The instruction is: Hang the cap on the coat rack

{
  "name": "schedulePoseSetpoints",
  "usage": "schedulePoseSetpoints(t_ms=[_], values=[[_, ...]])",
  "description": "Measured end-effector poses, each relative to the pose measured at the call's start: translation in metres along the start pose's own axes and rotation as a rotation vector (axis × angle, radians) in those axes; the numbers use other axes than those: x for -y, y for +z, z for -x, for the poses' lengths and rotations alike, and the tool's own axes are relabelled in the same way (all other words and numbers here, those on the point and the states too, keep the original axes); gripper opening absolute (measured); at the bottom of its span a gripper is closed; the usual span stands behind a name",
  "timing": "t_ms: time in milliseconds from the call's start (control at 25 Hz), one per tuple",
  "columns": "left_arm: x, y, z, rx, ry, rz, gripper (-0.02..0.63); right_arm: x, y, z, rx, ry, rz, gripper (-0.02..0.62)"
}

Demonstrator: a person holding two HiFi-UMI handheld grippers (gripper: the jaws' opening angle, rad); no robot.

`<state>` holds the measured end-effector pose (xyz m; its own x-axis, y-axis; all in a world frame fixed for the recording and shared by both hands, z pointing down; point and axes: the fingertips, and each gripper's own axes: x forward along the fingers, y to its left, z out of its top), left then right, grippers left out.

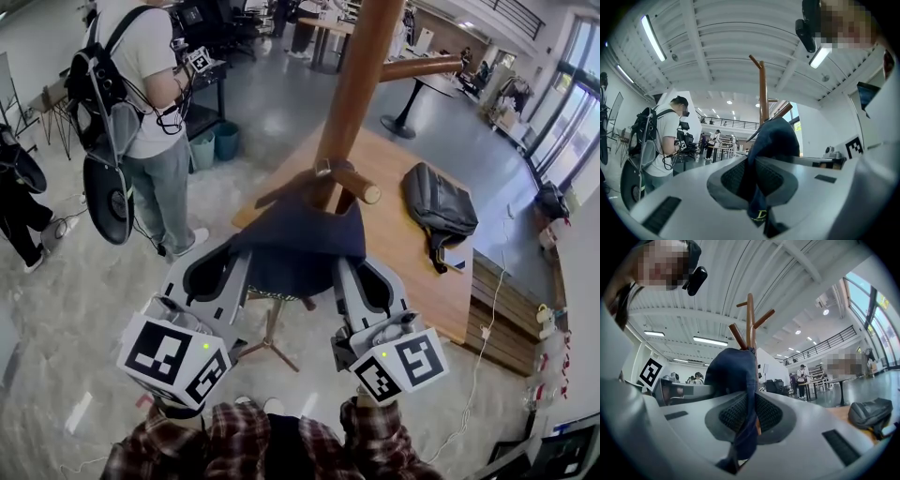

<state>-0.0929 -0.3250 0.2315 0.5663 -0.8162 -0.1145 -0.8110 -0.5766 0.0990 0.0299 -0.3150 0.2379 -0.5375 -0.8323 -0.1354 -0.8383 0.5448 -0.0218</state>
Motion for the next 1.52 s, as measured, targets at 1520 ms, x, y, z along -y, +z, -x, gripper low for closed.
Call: schedulePoseSetpoints(t_ms=[1520], values=[[0.117, -0.094, 0.022, -0.142, -0.099, -0.003, 0.012, -0.022, -0.07, 0.095, -0.181, -0.017, -0.012, 0.012]])
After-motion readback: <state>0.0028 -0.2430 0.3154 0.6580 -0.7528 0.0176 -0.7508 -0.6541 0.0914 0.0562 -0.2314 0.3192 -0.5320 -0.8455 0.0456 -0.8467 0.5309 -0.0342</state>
